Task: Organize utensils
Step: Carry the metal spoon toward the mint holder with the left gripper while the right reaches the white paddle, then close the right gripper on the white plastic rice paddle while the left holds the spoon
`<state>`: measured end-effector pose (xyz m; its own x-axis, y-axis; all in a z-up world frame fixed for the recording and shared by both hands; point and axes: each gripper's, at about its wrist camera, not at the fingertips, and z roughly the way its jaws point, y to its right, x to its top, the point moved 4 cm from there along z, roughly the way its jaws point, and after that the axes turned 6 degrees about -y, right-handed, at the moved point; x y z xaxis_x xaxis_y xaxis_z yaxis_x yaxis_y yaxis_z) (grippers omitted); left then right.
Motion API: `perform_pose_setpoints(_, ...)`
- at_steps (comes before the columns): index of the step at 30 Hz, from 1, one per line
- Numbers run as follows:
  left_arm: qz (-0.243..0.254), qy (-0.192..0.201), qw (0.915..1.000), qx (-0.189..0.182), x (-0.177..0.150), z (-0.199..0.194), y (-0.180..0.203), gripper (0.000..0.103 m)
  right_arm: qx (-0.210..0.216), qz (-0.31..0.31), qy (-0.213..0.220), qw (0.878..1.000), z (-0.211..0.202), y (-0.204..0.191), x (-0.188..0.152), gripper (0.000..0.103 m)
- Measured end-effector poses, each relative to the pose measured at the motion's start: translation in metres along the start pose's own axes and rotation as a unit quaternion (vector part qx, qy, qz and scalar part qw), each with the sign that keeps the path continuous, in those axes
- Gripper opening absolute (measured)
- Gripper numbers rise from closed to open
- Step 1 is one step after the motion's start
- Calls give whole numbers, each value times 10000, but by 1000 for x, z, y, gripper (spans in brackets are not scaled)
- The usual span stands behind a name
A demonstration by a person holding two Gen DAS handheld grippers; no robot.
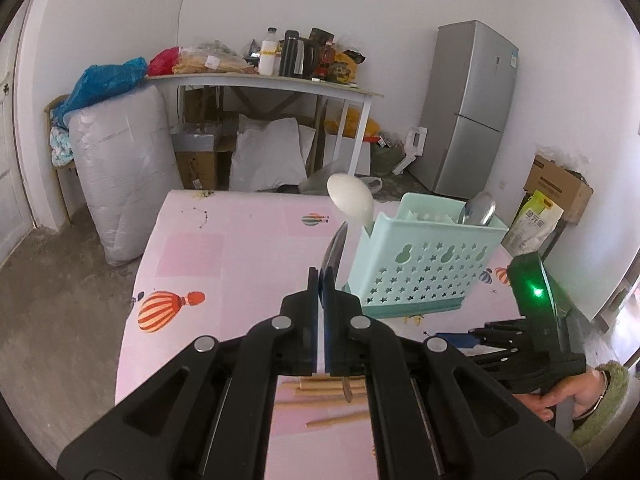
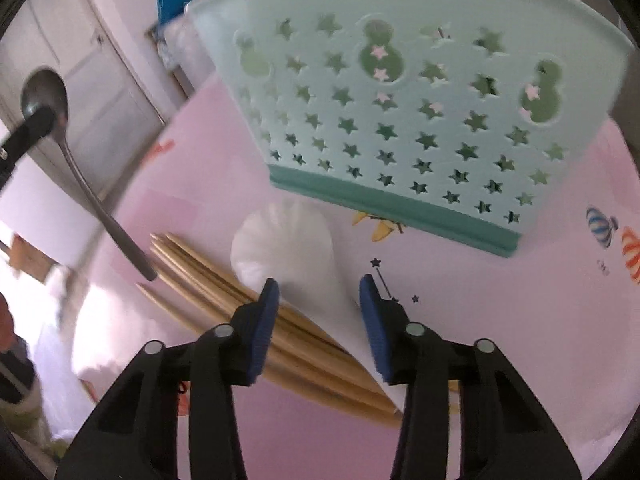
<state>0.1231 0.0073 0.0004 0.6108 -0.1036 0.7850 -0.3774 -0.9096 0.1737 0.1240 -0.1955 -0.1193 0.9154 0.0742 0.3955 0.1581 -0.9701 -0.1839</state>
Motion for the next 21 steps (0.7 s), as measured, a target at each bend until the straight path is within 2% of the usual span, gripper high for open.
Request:
perform_pose_setpoints(4,-80,-107,9999,-40,-7,8,-1,0,-68,-279,3,9996,-3,-10,-3,26)
perform_pose_setpoints(8,-104,-179,9998,-65,-12,14,-1,0,-132,-378,116,9991,-9,-12,-7,20)
perform_pose_setpoints(10,-98,-195,9997,-65,-13,16,0,0,-169,-411,221,9988,-17,-10,-8,17)
perform_pose_setpoints(14,-101,-208,9996,-129,-14,19,3,0,-305,-516,483,9970,-40,-7,-11,5)
perform_pose_setpoints(21,-186,-262,9989,-338,-14,23,10,0,-757,-321,861,9929,-93,13,-42,2)
